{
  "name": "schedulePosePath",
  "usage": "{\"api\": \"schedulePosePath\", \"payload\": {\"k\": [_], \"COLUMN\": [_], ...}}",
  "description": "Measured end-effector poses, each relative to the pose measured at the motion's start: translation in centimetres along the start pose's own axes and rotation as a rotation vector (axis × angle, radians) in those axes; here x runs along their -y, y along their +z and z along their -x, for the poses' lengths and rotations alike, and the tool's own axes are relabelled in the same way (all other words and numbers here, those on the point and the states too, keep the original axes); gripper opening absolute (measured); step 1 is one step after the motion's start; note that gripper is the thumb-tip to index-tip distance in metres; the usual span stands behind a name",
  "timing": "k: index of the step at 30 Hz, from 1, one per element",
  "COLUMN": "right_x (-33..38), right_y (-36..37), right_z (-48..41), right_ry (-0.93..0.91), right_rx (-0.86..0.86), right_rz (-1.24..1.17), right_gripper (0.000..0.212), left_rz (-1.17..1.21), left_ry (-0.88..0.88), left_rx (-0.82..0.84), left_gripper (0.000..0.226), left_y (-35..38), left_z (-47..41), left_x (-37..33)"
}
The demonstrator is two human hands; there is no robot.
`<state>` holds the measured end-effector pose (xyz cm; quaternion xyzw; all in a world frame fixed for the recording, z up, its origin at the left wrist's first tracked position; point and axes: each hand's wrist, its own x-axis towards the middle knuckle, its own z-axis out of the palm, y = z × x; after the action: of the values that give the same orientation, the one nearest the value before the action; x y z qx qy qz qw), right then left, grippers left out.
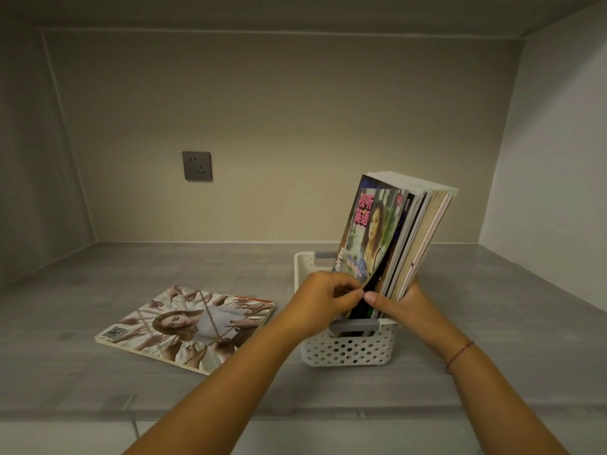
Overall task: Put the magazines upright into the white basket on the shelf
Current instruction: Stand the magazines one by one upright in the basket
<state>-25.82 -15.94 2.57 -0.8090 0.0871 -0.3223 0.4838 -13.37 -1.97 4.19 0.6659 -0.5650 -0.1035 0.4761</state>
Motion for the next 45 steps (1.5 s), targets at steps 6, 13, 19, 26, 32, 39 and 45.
{"api": "schedulePosePath", "payload": {"k": [6,13,19,26,32,39,45], "right_x": [0.5,0.1,-0.1,0.2,-0.8,-0.6,-1.0], "right_y": [-0.2,0.1,0.1,0.4,0.6,0.6,0.6], "right_z": [0.2,0.0,-0.1,0.0,-0.3,-0.2,-0.3], "right_ry": [0.005,0.02,0.029,0.006,0.031,0.07,0.078], "right_rx": [0.062,0.012,0.001,-0.008,-0.081,-0.082,-0.092], "right_rz": [0.017,-0.004,0.006,-0.002,-0.01,0.007,-0.009], "right_gripper": [0.092,0.079,0.072,0.055,0.058,0.057,0.072], "left_rz": [-0.105,-0.307,-0.149,-0.049,-0.125,-0.188,-0.753], "left_ry": [-0.147,-0.102,-0.146,-0.247,-0.272,-0.183,-1.032], "left_rx": [0.204,0.147,0.279,0.156,0.325,-0.373,-0.349], "left_gripper": [0.05,0.057,0.046,0.059,0.055,0.042,0.102], "left_y": [-1.0,0.4,-1.0,-0.6,-0.1,-4.5,-13.0], "left_z": [-0.8,-2.1,-1.3,-1.5,-1.2,1.6,8.3], "left_x": [-0.2,-0.5,0.6,0.1,-0.7,3.8,12.5]}}
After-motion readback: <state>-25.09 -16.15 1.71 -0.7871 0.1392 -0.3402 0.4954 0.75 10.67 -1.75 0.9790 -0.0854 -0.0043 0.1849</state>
